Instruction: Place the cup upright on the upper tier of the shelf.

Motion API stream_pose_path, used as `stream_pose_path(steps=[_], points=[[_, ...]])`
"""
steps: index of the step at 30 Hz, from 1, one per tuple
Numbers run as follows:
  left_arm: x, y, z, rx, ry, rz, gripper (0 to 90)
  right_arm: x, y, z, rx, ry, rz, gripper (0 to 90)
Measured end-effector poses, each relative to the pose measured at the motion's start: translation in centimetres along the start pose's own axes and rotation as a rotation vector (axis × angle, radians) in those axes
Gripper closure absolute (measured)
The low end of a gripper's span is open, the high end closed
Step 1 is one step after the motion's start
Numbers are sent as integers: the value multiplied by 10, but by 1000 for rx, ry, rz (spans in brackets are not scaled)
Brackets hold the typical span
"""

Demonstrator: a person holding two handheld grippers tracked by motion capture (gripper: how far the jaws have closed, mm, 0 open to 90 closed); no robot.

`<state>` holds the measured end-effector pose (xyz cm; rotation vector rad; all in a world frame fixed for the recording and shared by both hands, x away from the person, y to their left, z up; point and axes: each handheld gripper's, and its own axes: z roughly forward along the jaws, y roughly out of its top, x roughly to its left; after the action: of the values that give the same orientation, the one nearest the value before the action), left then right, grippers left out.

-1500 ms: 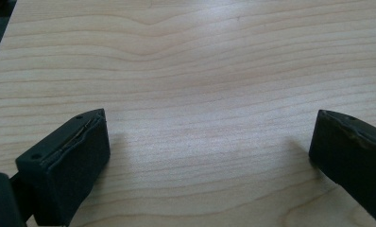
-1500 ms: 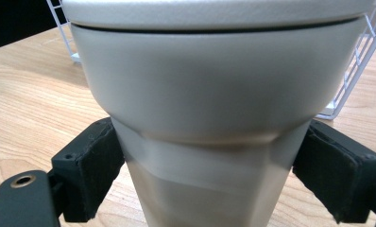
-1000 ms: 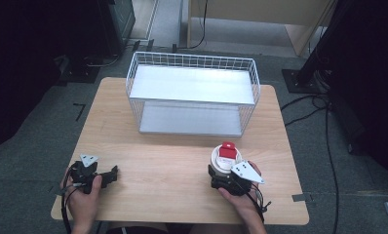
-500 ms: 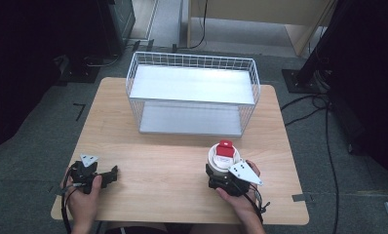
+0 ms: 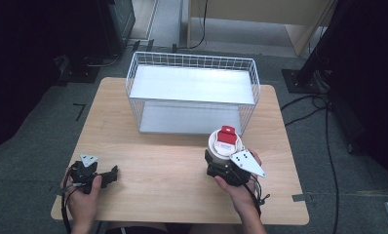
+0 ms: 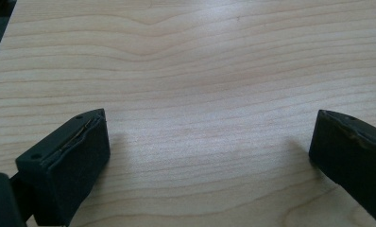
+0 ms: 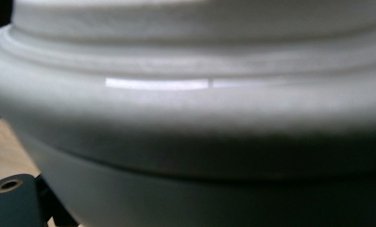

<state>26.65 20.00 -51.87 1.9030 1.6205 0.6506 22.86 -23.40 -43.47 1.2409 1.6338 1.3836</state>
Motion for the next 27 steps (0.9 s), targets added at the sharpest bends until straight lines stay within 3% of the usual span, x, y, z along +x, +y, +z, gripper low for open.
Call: stream_pose_path(steps=[8, 17, 27], points=[[0, 0, 0, -1, 1, 0, 0, 1, 24, 8, -29, -13, -11, 82], [0, 0, 0, 1, 0, 2, 0, -2, 54, 17, -67, -33, 21, 82], [0, 0, 0, 1, 0, 2, 0, -4, 87, 28, -99, -35, 3, 82]])
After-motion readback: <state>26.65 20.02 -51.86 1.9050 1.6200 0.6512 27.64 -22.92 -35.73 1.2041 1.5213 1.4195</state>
